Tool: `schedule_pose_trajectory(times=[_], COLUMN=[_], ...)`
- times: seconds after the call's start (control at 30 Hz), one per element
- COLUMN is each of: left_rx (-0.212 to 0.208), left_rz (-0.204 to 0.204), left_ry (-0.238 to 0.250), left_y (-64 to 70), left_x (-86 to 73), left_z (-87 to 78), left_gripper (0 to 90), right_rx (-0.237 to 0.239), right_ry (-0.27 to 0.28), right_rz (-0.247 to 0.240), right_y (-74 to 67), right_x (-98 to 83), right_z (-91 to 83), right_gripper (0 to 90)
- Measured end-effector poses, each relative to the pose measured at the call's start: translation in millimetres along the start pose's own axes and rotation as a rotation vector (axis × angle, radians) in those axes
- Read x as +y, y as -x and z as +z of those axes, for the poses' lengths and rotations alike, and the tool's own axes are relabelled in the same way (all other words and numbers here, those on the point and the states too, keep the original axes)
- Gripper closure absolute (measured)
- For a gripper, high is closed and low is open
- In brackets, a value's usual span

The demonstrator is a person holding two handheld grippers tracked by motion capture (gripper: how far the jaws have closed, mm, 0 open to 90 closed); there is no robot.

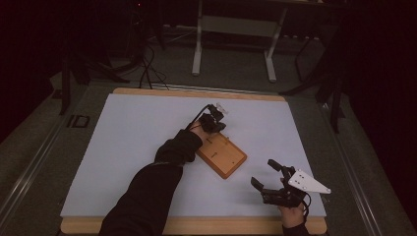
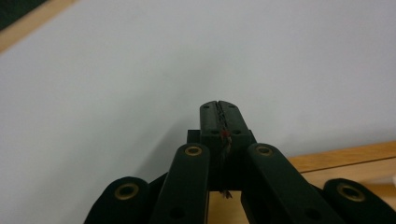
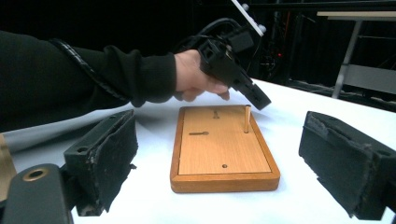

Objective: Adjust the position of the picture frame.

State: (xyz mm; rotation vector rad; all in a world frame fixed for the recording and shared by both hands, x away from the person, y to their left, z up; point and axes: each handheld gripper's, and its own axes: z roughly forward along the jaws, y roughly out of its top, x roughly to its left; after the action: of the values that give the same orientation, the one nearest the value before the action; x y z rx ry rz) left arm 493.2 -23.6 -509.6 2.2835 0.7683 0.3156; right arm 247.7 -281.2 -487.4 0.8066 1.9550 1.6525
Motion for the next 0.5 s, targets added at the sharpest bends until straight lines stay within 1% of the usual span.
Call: schedule_pose_trajectory(times=[0.1,0.13,0.23,0.27,0.3,0.37,0.47,0.5], left_rx=[-0.007,-0.011,-0.004,-0.009,0.0,-0.005,-0.004,-0.003], left_rz=[0.001,0.009,0.037,0.038,0.048,0.036,0.028,0.038], left_ry=[-0.021,-0.032,-0.067,-0.075,-0.085,-0.077,-0.072,-0.076], left_y=[-0.6,-0.3,-0.1,-0.3,-0.5,-2.1,-3.7,-4.4], left_x=[0.5,0.7,0.5,0.3,-0.2,-1.5,-2.7,-3.0], left_z=[3.9,5.0,7.2,7.9,8.4,7.6,4.2,2.8], left_gripper=[90.0,90.0,90.0,90.0,90.0,90.0,90.0,90.0], right_rx=[0.001,0.001,0.002,0.002,0.002,0.002,0.001,0.001], right_ry=[0.001,0.001,-0.002,-0.003,-0.002,-0.002,-0.004,-0.005], right_rz=[-0.001,0.0,0.003,0.005,0.005,0.003,0.0,0.001], right_y=[0.0,0.0,0.2,0.3,0.3,0.2,0.1,0.1], right_x=[-0.1,-0.1,-0.4,-0.4,-0.4,-0.4,-0.5,-0.5], right_z=[-0.1,0.0,0.3,0.4,0.4,0.4,0.7,0.8], right_gripper=[11.0,11.0,11.0,11.0,11.0,11.0,11.0,11.0])
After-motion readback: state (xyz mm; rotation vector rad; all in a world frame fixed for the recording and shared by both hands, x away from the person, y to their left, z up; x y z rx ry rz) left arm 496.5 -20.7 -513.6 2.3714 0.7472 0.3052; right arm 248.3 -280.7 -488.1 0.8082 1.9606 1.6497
